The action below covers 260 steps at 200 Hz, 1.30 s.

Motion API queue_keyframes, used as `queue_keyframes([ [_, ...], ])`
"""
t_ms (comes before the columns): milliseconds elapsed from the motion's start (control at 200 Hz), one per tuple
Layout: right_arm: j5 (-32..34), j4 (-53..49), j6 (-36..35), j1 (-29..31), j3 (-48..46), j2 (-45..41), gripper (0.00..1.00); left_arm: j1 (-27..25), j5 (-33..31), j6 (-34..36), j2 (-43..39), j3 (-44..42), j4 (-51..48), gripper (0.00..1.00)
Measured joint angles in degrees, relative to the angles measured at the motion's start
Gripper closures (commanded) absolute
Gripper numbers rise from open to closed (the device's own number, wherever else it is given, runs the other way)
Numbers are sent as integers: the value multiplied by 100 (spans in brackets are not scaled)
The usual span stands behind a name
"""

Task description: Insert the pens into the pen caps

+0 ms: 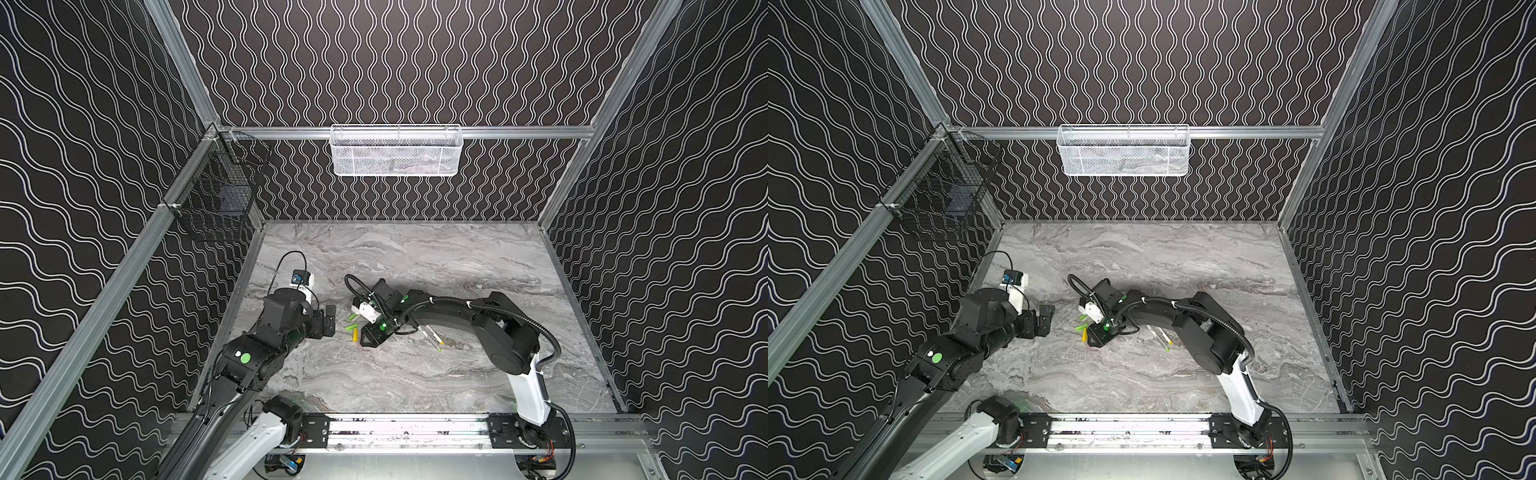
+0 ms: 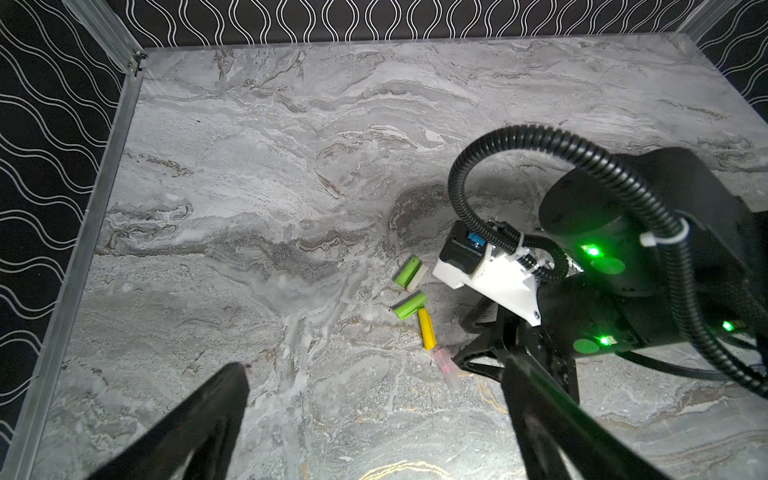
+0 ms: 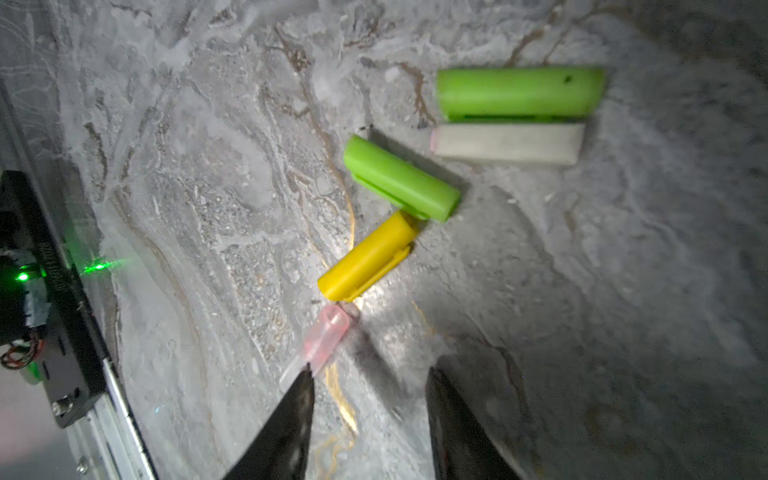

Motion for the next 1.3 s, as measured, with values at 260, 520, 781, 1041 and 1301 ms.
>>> queue_keyframes([
  [260, 186, 232, 221, 92, -33, -15, 41, 72, -28, -33, -72, 0, 0, 1],
  [520, 612, 321, 446, 251, 39, 9, 34, 223, -492, -151, -522, 0, -57, 1],
  [781, 1543, 275, 632, 461, 343, 227, 33, 299, -859, -269, -866, -26, -94, 1],
  [1041, 2149, 343, 623, 483, 201, 186, 34, 315, -905, -271, -850, -26, -96, 1],
  [1301, 2511, 341, 531, 479, 48, 111, 35, 345, -903, -271, -841, -26, -96, 1],
])
